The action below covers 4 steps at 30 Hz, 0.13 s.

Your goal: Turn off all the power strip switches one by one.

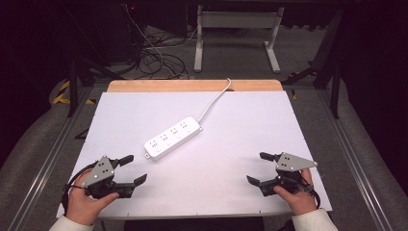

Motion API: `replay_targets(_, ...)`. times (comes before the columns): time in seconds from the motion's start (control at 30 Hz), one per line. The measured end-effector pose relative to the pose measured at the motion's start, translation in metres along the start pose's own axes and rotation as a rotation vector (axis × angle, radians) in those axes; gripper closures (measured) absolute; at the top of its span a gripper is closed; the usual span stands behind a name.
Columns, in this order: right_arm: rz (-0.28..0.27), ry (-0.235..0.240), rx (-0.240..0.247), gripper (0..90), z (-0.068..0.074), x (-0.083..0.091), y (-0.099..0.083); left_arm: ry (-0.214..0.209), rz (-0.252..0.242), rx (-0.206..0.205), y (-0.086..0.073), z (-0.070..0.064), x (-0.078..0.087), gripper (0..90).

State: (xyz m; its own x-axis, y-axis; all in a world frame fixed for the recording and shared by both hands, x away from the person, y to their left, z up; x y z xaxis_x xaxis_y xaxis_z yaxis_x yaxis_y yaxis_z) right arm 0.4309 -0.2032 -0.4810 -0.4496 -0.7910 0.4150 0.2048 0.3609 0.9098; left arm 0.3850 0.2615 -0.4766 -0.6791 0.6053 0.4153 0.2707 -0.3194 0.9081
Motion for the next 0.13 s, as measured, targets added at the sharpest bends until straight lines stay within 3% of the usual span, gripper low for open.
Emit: replay_targets(0.13, -0.005, 0.002, -0.001, 7.9, 0.0, 0.001, 0.0, -0.005, 0.005, 0.109, -0.016, 0.005, 0.0, 23.4)
Point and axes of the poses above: each handheld gripper's, and its own axes: x roughly backward along the jaws, y roughly out of its top, z roughly to its left, the point moved 4 cm from there along -x, roughly forward along the jaws, and after that the axes turned 4 degrees about y, right-handed, at the moved point
